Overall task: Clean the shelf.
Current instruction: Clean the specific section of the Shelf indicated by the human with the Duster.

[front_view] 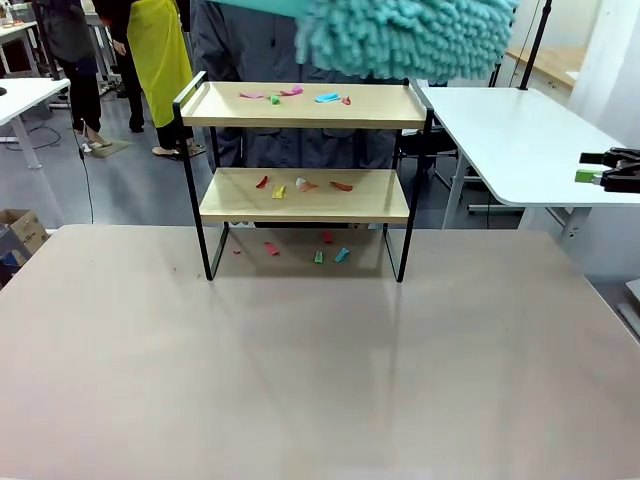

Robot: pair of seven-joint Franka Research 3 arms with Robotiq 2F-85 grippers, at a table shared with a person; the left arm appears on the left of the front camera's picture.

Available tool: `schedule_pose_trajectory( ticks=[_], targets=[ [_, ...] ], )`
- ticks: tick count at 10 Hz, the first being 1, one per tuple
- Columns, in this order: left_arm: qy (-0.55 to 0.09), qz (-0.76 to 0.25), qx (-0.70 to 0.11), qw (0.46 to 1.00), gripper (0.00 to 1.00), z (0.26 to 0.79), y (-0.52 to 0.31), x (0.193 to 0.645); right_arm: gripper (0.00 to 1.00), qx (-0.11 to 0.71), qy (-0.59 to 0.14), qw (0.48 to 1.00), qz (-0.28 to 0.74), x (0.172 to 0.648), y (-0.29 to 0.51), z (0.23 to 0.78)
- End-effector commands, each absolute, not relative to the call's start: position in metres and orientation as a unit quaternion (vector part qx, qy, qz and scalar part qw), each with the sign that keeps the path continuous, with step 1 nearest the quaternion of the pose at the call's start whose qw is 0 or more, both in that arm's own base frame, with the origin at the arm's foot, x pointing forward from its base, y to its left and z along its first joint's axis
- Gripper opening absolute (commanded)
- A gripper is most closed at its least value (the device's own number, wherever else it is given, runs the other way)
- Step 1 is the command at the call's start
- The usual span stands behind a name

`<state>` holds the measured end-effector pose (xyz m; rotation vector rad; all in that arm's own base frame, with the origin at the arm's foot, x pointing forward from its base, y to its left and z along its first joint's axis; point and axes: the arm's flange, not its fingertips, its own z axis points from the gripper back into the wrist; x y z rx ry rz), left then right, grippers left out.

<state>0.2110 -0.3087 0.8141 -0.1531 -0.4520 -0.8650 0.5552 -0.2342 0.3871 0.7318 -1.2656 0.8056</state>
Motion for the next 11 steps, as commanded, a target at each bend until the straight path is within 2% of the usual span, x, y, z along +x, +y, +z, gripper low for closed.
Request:
schedule_pose_trajectory(
  ticks=[1, 3, 8, 10, 11],
  targets=[
    [-0.239, -0.280, -0.026, 0.930, 0.13, 0.816, -0.371, 0.227, 1.00, 0.323, -0.562, 0.672, 0.359, 0.556, -0.233, 0.389],
    [-0.224, -0.204, 0.007, 0.953, 0.13, 0.804, -0.434, 0.234, 1.00, 0.323, -0.562, 0.672, 0.359, 0.556, -0.233, 0.389],
    [-0.288, -0.028, 0.006, 0.957, 0.13, 0.776, -0.499, 0.256, 1.00, 0.323, -0.562, 0.672, 0.359, 0.556, -0.233, 0.389],
    [-0.340, -0.022, -0.039, 0.939, 0.13, 0.766, -0.507, 0.262, 1.00, 0.323, -0.562, 0.672, 0.359, 0.556, -0.233, 0.389],
    [-0.339, -0.025, -0.051, 0.939, 0.13, 0.760, -0.510, 0.264, 1.00, 0.323, -0.562, 0.672, 0.359, 0.556, -0.233, 0.389]
  ],
)
